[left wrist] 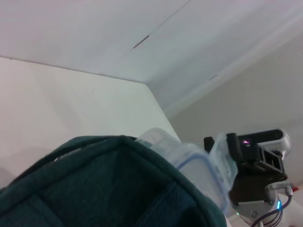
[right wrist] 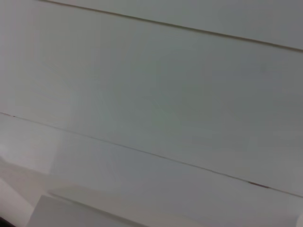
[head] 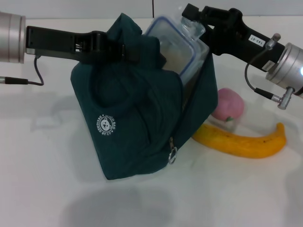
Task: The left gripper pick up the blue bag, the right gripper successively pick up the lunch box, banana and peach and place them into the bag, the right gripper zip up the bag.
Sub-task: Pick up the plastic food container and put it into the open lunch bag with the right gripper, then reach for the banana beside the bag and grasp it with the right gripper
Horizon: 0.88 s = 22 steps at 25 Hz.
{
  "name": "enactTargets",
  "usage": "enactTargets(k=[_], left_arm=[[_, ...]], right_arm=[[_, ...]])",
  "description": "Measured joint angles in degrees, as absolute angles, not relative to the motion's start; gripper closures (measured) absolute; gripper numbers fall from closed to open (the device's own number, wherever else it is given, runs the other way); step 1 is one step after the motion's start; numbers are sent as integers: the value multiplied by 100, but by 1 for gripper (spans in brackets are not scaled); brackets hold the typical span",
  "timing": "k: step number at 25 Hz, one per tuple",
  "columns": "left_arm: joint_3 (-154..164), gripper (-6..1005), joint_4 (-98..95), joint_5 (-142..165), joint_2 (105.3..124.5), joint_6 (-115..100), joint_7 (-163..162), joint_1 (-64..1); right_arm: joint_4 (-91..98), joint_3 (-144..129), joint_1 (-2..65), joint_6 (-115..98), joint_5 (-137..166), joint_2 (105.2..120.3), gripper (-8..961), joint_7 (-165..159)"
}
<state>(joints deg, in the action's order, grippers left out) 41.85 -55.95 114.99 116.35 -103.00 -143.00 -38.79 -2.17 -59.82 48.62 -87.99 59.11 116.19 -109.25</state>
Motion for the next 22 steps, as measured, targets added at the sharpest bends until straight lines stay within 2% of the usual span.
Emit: enactTargets(k=[9, 11, 17, 21, 22], left_arm=[[4169, 948, -5595, 11519, 11597, -10294, -14300, -3867], [4166, 948, -5596, 11536, 11572, -10247, -14292, -3842], [4083, 948, -5599, 11496, 11473, -10195, -14255, -3692], [4069, 947, -5600, 11453, 11448, -10200, -14235, -3570], [4070, 947, -5600, 11441, 11440, -10211, -14220, -3541]], right_arm=[[26, -5939, 4659, -8849, 5848, 11619, 706, -10822], [393, -5939, 4406, -8898, 5772, 11619, 695, -10817], [1411, -5990, 3792, -8927, 5736, 11580, 427, -10763], [2628, -6039, 3302, -8738, 6201, 11448, 287, -10598], [2952, -6038, 3227, -8671, 6388, 11410, 287, -10597]])
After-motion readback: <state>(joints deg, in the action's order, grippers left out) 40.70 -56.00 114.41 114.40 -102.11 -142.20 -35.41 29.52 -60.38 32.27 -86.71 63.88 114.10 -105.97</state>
